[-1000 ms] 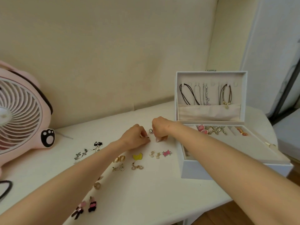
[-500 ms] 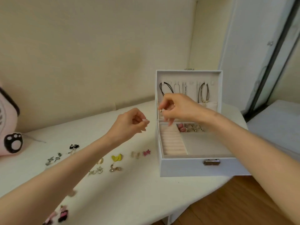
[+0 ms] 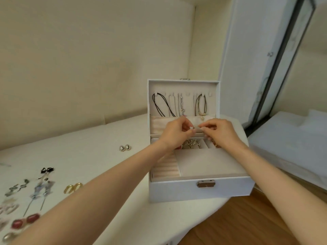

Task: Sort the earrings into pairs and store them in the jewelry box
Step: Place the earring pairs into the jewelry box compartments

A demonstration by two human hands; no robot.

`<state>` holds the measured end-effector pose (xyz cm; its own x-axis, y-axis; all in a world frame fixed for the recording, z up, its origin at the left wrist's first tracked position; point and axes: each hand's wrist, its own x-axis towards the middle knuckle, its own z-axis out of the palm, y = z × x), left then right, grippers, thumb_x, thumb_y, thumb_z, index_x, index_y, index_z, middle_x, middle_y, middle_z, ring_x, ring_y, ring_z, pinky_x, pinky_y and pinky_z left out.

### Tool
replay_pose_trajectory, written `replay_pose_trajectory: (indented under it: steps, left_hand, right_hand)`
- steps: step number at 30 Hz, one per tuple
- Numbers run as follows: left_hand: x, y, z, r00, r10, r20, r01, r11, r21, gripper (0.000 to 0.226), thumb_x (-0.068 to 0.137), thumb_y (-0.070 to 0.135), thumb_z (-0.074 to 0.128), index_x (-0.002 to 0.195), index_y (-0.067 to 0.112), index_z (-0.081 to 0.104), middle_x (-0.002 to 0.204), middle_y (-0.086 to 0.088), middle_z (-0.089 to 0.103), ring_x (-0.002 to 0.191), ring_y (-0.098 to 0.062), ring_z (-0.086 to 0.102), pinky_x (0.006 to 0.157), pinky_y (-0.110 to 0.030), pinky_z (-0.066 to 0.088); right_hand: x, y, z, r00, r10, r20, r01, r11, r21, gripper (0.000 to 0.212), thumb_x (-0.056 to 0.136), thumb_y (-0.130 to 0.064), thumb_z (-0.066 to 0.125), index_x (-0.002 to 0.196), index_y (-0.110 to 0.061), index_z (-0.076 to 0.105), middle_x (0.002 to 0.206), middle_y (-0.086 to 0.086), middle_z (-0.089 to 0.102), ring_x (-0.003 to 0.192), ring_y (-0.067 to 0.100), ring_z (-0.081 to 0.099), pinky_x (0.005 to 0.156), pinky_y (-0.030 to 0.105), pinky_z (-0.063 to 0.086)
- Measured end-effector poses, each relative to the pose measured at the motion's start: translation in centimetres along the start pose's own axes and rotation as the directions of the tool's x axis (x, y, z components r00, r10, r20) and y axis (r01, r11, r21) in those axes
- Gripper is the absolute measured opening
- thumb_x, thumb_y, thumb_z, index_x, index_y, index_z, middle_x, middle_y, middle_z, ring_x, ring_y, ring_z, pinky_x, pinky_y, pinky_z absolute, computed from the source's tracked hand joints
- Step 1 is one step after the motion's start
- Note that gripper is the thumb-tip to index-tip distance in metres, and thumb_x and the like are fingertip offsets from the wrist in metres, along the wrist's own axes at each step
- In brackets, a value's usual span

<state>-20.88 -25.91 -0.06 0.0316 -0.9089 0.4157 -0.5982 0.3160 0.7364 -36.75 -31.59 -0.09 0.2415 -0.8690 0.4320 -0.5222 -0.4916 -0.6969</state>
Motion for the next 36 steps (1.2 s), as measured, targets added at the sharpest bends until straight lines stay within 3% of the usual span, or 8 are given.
replay_pose_trajectory:
  steps: [3, 5, 12, 15, 18, 22, 28, 36]
  left_hand:
    - [0.0, -0.8, 0.9, 0.996, 0.058, -0.069, -0.054, 0.996, 0.067, 0.01, 0.084, 0.018, 0.065, 0.088, 0.012, 0.057, 0.079, 0.0, 0.06, 0.071, -0.013, 0.055, 0.061, -0.012, 0.04]
    - [0.1, -1.4, 0.8, 0.992, 0.082, -0.091, -0.072, 0.991, 0.11, 0.01, 0.084, 0.019, 0.064, 0.086, 0.016, 0.055, 0.078, 0.002, 0.06, 0.07, -0.012, 0.055, 0.059, -0.009, 0.038]
    - [0.3, -1.8, 0.7, 0.988, 0.116, -0.098, -0.097, 0.979, 0.182, 0.011, 0.085, 0.024, 0.064, 0.086, 0.018, 0.054, 0.079, 0.005, 0.059, 0.066, -0.004, 0.052, 0.057, -0.007, 0.037]
    - [0.4, -1.9, 0.7, 0.988, 0.118, -0.104, -0.099, 0.98, 0.174, 0.012, 0.084, 0.023, 0.065, 0.086, 0.016, 0.055, 0.078, 0.005, 0.058, 0.065, 0.002, 0.049, 0.057, -0.004, 0.037]
    - [0.3, -1.9, 0.7, 0.987, 0.119, -0.106, -0.098, 0.979, 0.18, 0.011, 0.084, 0.022, 0.065, 0.086, 0.016, 0.056, 0.079, 0.003, 0.059, 0.064, 0.001, 0.049, 0.058, -0.004, 0.038]
    - [0.3, -1.9, 0.8, 0.987, 0.12, -0.111, -0.099, 0.979, 0.18, 0.012, 0.084, 0.022, 0.065, 0.086, 0.016, 0.055, 0.08, 0.002, 0.059, 0.066, -0.004, 0.05, 0.058, -0.005, 0.038]
    - [0.2, -1.8, 0.8, 0.988, 0.111, -0.108, -0.09, 0.979, 0.182, 0.013, 0.084, 0.023, 0.065, 0.087, 0.016, 0.055, 0.078, 0.004, 0.058, 0.066, -0.002, 0.049, 0.057, -0.004, 0.037]
    - [-0.1, -1.5, 0.9, 0.99, 0.115, -0.085, -0.099, 0.979, 0.178, 0.013, 0.088, 0.025, 0.06, 0.093, 0.013, 0.059, 0.083, 0.003, 0.061, 0.071, -0.007, 0.053, 0.059, -0.008, 0.039]
  right_hand:
    - [0.2, 0.6, -0.2, 0.998, 0.005, -0.063, 0.0, 0.997, 0.073, 0.019, 0.083, 0.002, 0.063, 0.092, -0.014, 0.066, 0.079, 0.011, 0.062, 0.064, 0.02, 0.063, 0.058, 0.021, 0.055]
    - [0.3, 0.6, -0.3, 0.997, 0.015, -0.07, -0.011, 0.998, 0.055, 0.017, 0.081, 0.002, 0.065, 0.087, -0.014, 0.066, 0.075, 0.006, 0.062, 0.062, 0.015, 0.061, 0.058, 0.015, 0.051]
    - [0.0, 0.8, -0.4, 0.997, -0.014, 0.07, 0.022, 0.993, -0.117, 0.022, 0.082, 0.003, 0.063, 0.092, -0.012, 0.076, 0.082, -0.006, 0.063, 0.087, 0.011, 0.058, 0.081, 0.02, 0.043]
    - [-0.1, 0.9, -0.4, 0.995, -0.035, 0.095, 0.05, 0.987, -0.154, 0.028, 0.081, 0.009, 0.059, 0.092, -0.011, 0.076, 0.085, -0.001, 0.062, 0.083, 0.011, 0.055, 0.073, 0.01, 0.04]
    - [-0.1, 0.8, -0.5, 0.996, -0.017, 0.089, 0.026, 0.995, -0.099, 0.028, 0.075, 0.013, 0.063, 0.09, -0.007, 0.075, 0.072, -0.001, 0.063, 0.062, -0.002, 0.055, 0.061, -0.001, 0.038]
    - [-0.2, 0.6, -0.4, 0.993, -0.031, 0.113, 0.043, 0.993, -0.111, 0.022, 0.074, 0.01, 0.067, 0.086, -0.008, 0.074, 0.066, -0.011, 0.06, 0.061, -0.004, 0.053, 0.061, -0.002, 0.039]
    - [-0.3, 0.4, -0.2, 0.985, -0.092, 0.143, 0.117, 0.977, -0.18, 0.015, 0.075, 0.003, 0.071, 0.085, -0.007, 0.074, 0.078, -0.003, 0.062, 0.065, -0.004, 0.05, 0.063, 0.001, 0.038]
    - [-0.4, 0.1, -0.4, 0.975, -0.117, 0.187, 0.155, 0.968, -0.199, 0.018, 0.072, 0.009, 0.069, 0.078, -0.006, 0.076, 0.074, 0.0, 0.061, 0.065, 0.003, 0.053, 0.063, 0.002, 0.039]
